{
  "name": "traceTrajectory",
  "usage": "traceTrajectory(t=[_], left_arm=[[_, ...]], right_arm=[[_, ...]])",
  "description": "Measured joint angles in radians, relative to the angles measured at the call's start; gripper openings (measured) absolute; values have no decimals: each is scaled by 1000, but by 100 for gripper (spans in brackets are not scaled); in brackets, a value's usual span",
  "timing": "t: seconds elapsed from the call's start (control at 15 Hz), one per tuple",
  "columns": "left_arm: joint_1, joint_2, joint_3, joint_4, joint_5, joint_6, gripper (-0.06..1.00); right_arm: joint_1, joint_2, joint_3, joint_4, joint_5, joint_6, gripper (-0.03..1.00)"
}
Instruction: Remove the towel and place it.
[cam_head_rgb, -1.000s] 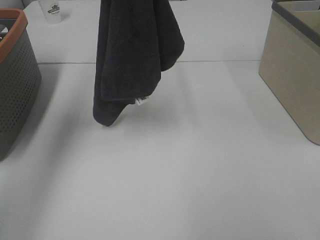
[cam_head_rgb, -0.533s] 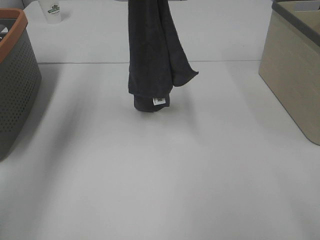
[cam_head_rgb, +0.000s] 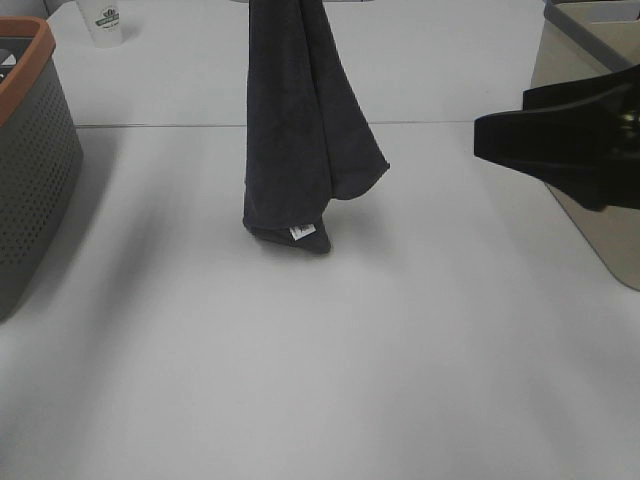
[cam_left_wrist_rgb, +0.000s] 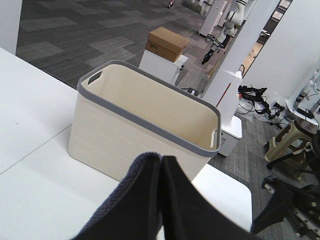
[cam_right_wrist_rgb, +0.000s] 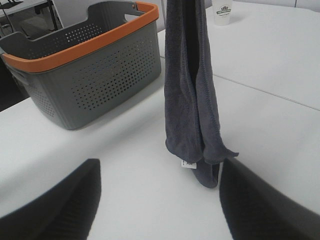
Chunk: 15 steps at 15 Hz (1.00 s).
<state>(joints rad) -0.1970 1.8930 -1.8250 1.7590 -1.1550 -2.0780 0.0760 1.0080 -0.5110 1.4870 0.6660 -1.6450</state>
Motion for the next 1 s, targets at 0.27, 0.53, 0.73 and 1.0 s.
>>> traceTrajectory(t=[0.27,0.53,0.73,1.0], left_arm=[[-4,26,0,-1,3,27,0],[-59,53,0,-1,27,50,0],[-65,53,0,-1,30,51,0],[-65,55,0,-1,5,51,0]], right_arm=[[0,303,-7,235,86,-391,67],[117,508,-103,244,53,-506,67],[193,635,-219,244,-85,-529,67],[194,799,-332,248,-107,-535,67]])
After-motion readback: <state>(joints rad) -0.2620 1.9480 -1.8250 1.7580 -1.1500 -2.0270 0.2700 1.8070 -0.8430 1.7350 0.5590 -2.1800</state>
